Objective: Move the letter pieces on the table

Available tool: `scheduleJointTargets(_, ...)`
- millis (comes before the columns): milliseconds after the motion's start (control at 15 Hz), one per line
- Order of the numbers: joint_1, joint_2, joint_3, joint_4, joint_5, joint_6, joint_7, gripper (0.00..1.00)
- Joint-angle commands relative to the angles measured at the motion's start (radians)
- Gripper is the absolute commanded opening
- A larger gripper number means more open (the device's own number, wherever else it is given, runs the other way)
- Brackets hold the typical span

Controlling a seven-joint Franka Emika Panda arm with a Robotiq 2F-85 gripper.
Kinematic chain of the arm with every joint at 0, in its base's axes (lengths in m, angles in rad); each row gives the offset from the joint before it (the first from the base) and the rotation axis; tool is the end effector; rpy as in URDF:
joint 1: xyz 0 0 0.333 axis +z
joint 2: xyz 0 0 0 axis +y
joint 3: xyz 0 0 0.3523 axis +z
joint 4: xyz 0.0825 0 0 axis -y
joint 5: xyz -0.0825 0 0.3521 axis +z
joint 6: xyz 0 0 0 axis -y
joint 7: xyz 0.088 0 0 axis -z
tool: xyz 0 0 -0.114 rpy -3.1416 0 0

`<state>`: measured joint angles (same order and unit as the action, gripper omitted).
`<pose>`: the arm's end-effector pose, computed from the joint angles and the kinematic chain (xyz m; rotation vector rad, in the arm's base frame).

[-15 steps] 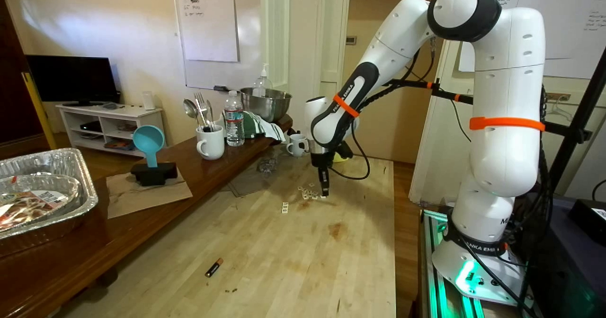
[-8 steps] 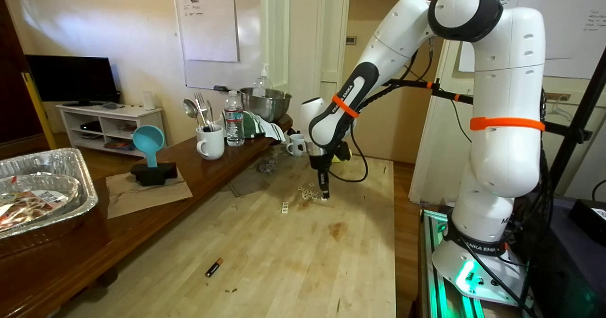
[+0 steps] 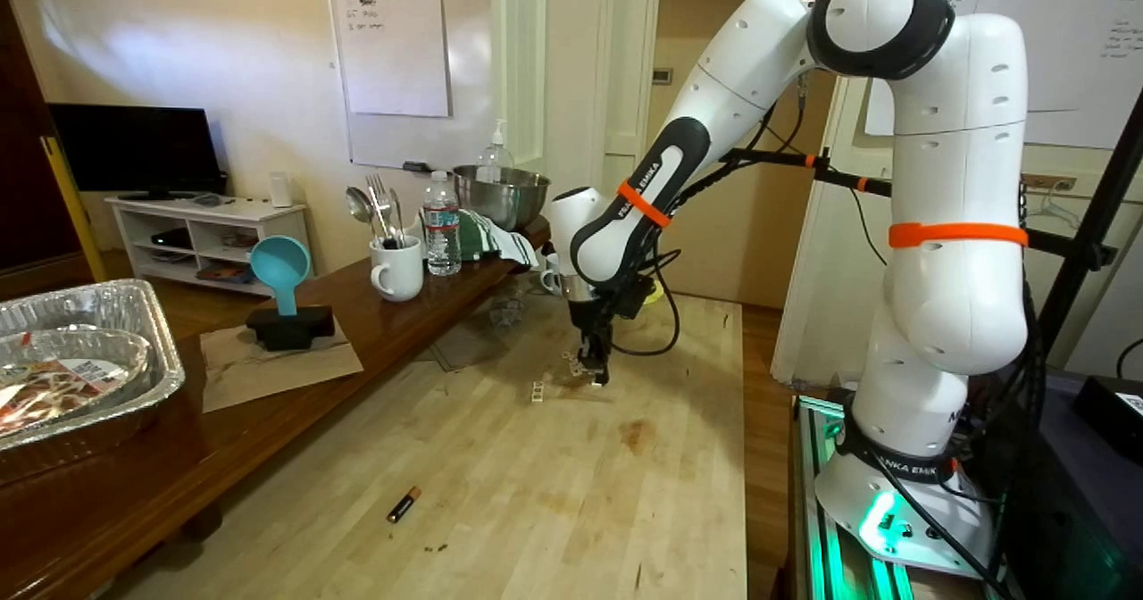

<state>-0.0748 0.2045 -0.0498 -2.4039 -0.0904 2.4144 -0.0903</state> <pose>0.4630 -0.0590 0.2712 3.0833 0.0604 -0.3089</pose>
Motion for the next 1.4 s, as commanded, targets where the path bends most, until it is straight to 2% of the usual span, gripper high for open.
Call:
scheduleJointTargets(0, 0.028, 0.046, 0.000, 0.042, 0.057, 0.010, 0.164, 0.00)
scheduleJointTargets(267, 0.042, 0.078, -0.005, 0.083, 0.127, 0.035, 0.328, 0.00)
scheduleJointTargets(733, 0.064, 0.123, -0.037, 0.144, 0.182, 0.072, 0.626, 0.00)
scheduleJointTargets(1333, 0.077, 0.167, -0.053, 0.196, 0.238, 0.106, 0.857, 0.00)
